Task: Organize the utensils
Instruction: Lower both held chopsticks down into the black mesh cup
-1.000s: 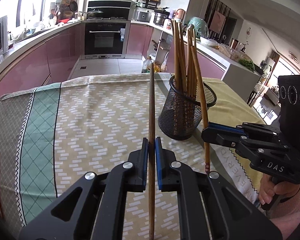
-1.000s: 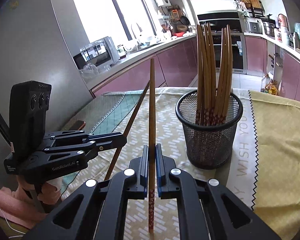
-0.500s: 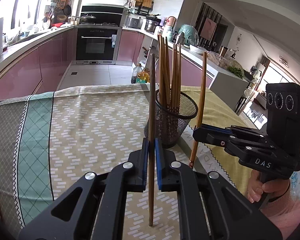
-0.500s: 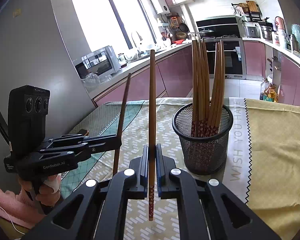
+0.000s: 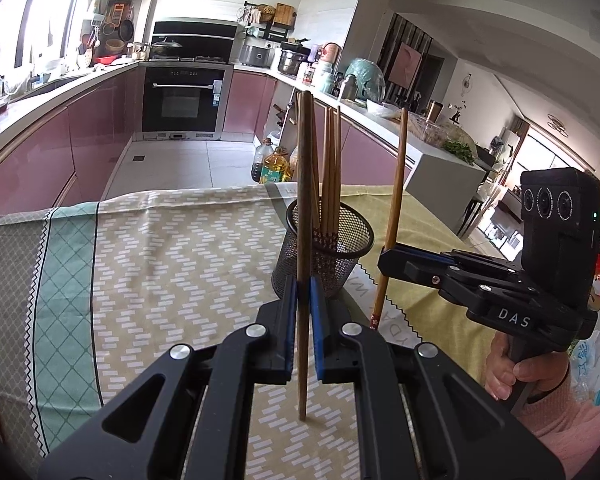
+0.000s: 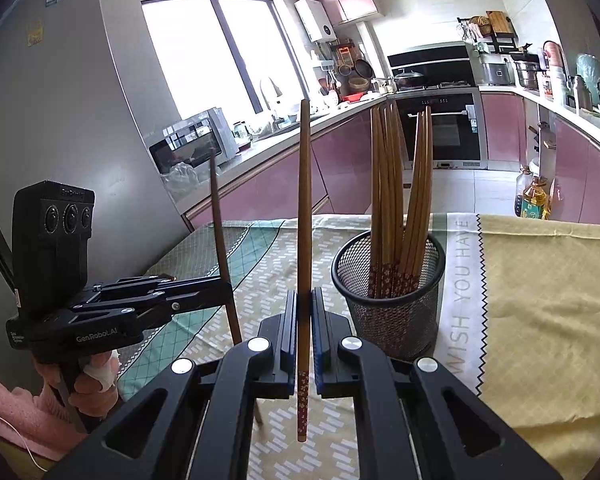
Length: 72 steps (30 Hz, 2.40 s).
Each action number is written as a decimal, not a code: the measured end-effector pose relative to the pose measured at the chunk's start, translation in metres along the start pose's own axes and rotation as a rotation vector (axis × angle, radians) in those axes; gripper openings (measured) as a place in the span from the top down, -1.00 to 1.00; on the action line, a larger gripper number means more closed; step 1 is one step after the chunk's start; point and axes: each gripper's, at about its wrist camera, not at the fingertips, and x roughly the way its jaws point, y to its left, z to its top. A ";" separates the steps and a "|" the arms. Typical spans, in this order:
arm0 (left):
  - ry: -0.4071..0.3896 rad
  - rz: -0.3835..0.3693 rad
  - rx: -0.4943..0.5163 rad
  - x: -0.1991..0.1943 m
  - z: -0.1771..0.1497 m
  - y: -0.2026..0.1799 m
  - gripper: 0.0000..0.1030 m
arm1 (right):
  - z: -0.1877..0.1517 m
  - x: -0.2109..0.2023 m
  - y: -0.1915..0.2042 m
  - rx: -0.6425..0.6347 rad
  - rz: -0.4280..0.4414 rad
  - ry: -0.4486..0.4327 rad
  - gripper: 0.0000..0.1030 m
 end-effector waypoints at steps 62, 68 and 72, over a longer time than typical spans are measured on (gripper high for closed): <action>-0.100 -0.022 0.084 -0.014 0.049 -0.035 0.85 | 0.042 -0.022 -0.015 -0.029 -0.035 -0.110 0.89; -0.126 -0.026 0.087 -0.020 0.057 -0.037 0.85 | 0.048 -0.027 -0.016 -0.036 -0.037 -0.131 0.89; -0.142 -0.028 0.090 -0.023 0.063 -0.038 0.85 | 0.052 -0.028 -0.016 -0.040 -0.038 -0.141 0.89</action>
